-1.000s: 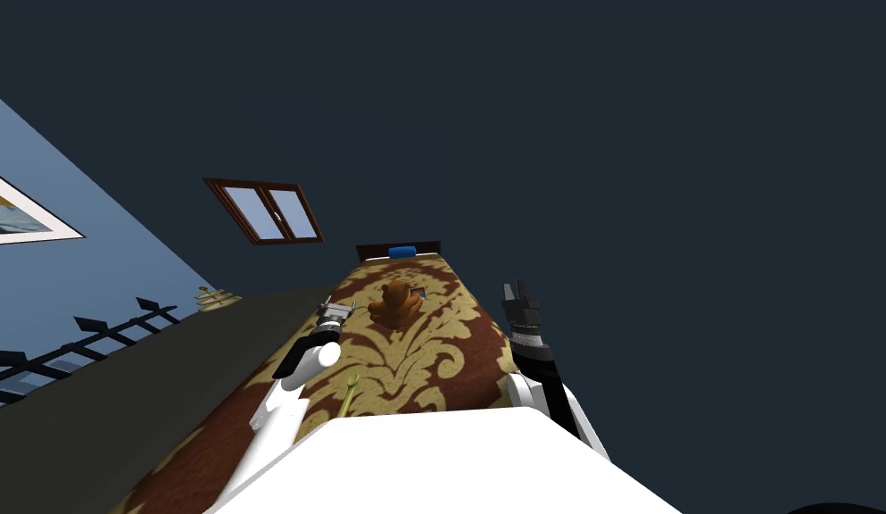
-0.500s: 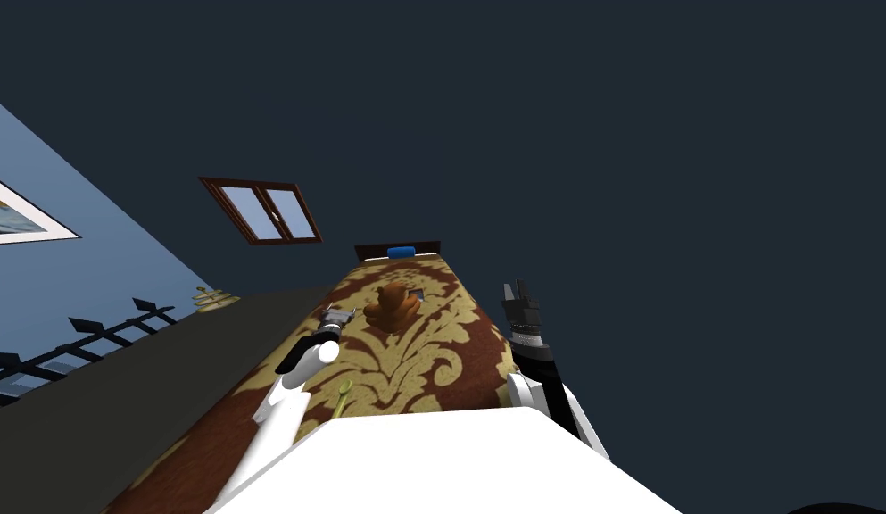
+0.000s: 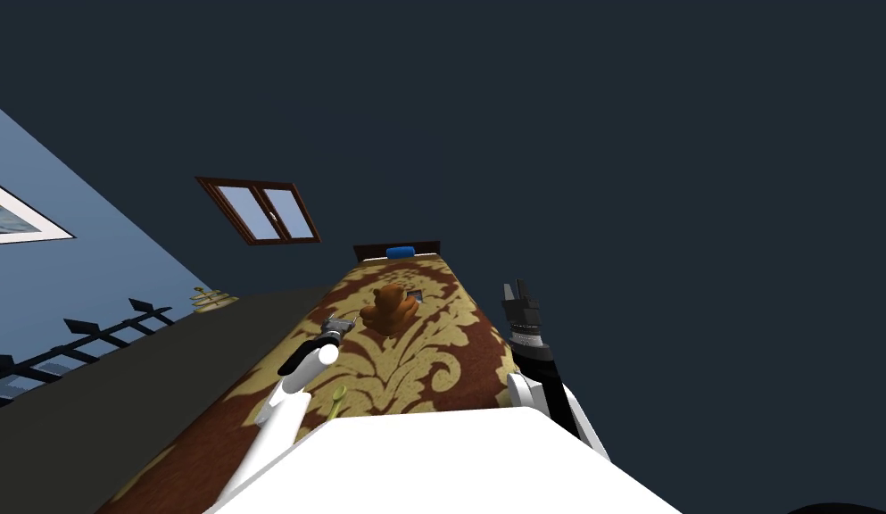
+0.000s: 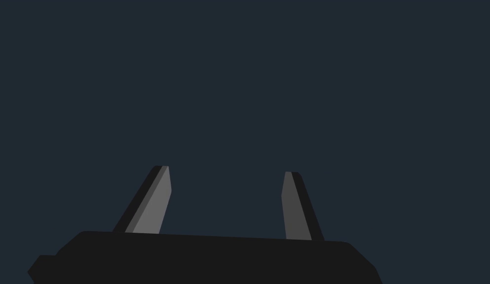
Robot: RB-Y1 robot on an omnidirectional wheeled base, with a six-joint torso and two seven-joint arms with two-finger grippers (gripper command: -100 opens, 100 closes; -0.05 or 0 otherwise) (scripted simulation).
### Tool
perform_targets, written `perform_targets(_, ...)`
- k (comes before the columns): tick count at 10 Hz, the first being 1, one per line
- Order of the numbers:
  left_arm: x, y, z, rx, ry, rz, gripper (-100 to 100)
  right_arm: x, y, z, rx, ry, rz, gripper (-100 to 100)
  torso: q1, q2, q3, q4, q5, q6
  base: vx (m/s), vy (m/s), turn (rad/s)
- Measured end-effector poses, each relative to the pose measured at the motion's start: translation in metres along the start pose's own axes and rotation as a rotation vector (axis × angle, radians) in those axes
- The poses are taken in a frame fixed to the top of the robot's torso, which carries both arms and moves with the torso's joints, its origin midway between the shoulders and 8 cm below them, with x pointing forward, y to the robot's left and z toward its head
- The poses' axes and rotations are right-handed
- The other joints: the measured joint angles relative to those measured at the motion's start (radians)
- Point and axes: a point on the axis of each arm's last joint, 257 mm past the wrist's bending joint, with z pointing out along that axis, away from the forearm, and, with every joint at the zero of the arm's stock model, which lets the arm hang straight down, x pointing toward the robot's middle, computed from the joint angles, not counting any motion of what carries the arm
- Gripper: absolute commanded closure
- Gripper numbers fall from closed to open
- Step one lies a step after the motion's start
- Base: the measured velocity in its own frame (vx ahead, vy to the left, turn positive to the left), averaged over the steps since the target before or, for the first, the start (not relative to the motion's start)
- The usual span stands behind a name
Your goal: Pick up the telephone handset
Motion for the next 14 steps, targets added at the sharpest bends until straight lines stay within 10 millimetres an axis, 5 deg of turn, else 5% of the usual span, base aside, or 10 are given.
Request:
perform_targets(7,-0.078,0.033,0.005,-0.114,-0.183,-0.074,-100,0.000,0.000,0.000,0.000,0.000,0.000,0,0.002,0.001,0.001,0.000,0.000,0.000,0.020,-0.007,0.004)
perform_targets(14,-0.160,0.088,-0.022,-0.245,-0.400,-0.146,-100,0.000,0.000,0.000,0.000,0.000,0.000,0,0.003,0.003,0.002,0.001,0.001,0.000,0.003,0.015,0.002)
